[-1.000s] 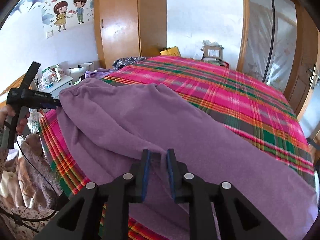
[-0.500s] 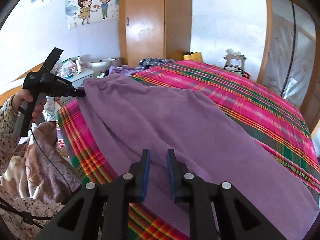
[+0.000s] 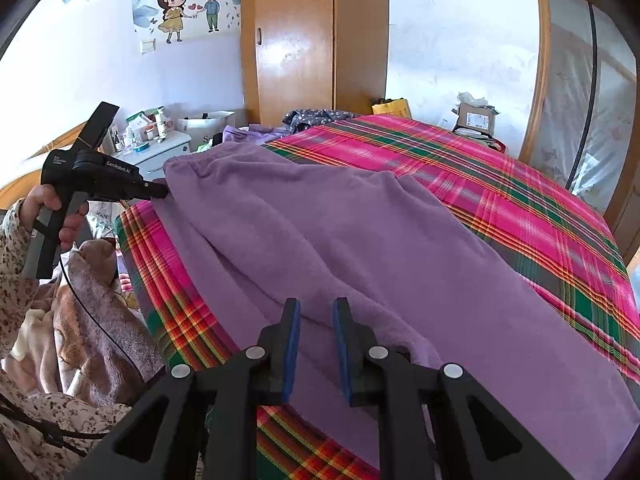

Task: Fold clothes

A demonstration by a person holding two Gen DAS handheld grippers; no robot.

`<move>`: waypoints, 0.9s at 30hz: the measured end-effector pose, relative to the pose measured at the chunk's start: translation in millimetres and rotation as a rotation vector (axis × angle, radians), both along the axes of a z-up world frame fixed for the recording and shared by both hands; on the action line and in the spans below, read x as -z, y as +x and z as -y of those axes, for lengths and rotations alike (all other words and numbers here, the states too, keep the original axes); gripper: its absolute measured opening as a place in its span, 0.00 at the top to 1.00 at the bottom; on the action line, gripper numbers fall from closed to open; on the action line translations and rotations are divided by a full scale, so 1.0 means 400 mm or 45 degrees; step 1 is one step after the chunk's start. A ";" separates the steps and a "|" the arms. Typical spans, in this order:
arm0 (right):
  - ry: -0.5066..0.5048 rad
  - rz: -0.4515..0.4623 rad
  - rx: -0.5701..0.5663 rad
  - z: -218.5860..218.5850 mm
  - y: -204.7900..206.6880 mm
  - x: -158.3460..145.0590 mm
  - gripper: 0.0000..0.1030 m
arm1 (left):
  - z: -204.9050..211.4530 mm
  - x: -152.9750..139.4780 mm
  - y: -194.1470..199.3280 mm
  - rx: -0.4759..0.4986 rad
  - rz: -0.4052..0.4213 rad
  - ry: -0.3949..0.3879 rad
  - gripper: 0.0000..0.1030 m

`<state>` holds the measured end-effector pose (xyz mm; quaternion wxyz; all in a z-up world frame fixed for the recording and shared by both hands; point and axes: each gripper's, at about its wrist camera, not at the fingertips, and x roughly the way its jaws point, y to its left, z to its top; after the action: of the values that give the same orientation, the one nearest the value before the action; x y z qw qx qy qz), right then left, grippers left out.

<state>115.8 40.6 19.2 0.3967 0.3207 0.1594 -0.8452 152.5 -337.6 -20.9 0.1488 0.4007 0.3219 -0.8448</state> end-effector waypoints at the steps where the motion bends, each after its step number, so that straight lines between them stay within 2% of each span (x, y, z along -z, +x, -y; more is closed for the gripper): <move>1: 0.001 -0.003 -0.001 -0.001 0.000 -0.001 0.81 | 0.001 -0.002 0.002 -0.003 0.005 0.002 0.83; 5: 0.011 -0.036 0.002 -0.009 -0.001 -0.008 0.76 | 0.010 -0.007 0.012 -0.032 0.009 0.023 0.75; 9: 0.015 -0.056 0.030 -0.027 -0.008 -0.016 0.70 | 0.007 -0.028 0.030 -0.076 0.018 -0.014 0.76; 13: 0.007 -0.048 0.052 -0.040 -0.015 -0.015 0.70 | 0.008 -0.053 0.052 -0.127 0.009 -0.053 0.78; 17: 0.004 -0.061 0.052 -0.050 -0.013 -0.018 0.70 | -0.024 -0.082 0.051 -0.088 -0.036 -0.054 0.76; 21: 0.020 -0.068 0.059 -0.058 -0.018 -0.017 0.70 | -0.067 -0.098 0.014 0.011 -0.089 0.016 0.75; 24: 0.045 -0.078 0.051 -0.064 -0.017 -0.011 0.65 | -0.087 -0.089 -0.022 0.050 -0.054 0.014 0.75; 27: 0.091 -0.091 0.039 -0.067 -0.016 -0.001 0.65 | -0.083 -0.068 -0.042 0.043 -0.034 0.092 0.75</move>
<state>109.5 67.4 19.7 0.3663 0.3066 0.1985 -0.8558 135.6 -304.5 6.3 0.1157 0.4000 0.3472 -0.8403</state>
